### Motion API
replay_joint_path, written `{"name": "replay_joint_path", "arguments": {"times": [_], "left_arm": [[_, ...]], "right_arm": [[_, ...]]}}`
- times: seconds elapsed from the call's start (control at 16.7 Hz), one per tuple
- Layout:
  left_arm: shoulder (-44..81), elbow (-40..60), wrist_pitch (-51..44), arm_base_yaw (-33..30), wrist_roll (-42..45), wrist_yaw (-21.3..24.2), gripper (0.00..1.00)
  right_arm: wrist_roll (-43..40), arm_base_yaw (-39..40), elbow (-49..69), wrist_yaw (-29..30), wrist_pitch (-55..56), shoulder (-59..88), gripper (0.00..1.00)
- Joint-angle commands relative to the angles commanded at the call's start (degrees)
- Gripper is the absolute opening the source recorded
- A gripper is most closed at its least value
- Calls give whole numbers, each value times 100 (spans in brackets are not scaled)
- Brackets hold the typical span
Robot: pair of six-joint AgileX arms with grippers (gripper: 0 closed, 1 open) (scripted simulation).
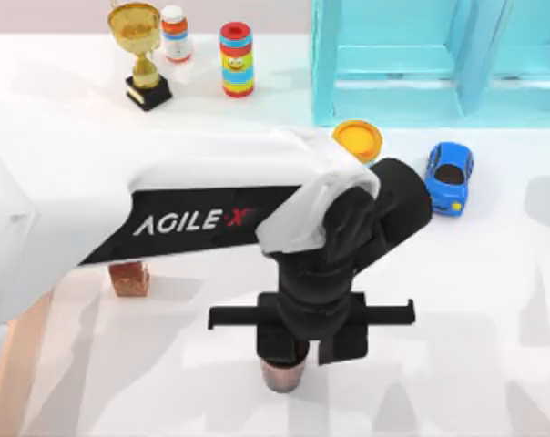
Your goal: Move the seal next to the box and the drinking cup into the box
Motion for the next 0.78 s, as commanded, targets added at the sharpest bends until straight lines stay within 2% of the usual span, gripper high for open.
{"name": "replay_joint_path", "arguments": {"times": [0.06,0.12,0.78], "left_arm": [[0,0,0,0,0,0,2],[0,0,0,0,0,0,0],[-237,-31,-202,148,142,-3,0]], "right_arm": [[0,0,0,0,0,0,100],[0,0,0,0,0,0,100],[0,0,0,0,0,0,100]]}}
